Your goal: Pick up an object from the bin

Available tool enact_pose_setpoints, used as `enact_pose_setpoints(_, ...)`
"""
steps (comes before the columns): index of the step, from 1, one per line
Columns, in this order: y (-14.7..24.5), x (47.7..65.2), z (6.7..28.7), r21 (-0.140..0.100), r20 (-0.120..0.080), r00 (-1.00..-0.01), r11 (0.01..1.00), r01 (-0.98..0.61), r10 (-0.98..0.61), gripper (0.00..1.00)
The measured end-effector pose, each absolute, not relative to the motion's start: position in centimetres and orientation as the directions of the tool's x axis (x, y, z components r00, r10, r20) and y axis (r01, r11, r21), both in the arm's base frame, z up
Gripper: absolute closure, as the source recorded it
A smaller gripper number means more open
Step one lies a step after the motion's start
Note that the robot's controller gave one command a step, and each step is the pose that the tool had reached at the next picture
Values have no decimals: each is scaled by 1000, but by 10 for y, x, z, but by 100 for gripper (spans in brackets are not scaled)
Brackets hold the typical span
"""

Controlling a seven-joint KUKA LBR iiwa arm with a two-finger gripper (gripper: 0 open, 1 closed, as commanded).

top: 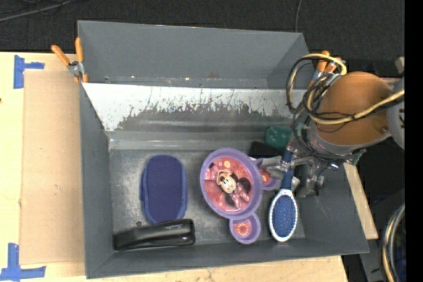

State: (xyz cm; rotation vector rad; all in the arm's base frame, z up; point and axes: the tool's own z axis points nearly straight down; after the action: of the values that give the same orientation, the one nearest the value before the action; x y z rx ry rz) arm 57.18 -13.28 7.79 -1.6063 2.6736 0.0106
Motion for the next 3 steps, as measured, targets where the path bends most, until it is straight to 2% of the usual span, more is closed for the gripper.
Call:
enact_pose_setpoints(1,-129,572,78,-9,-22,-400,401,-916,-916,0)
enact_pose_setpoints(2,-116,557,74,-16,-20,-111,111,-994,-994,0)
enact_pose_setpoints(3,-132,566,70,-15,-22,-61,61,-998,-998,100)
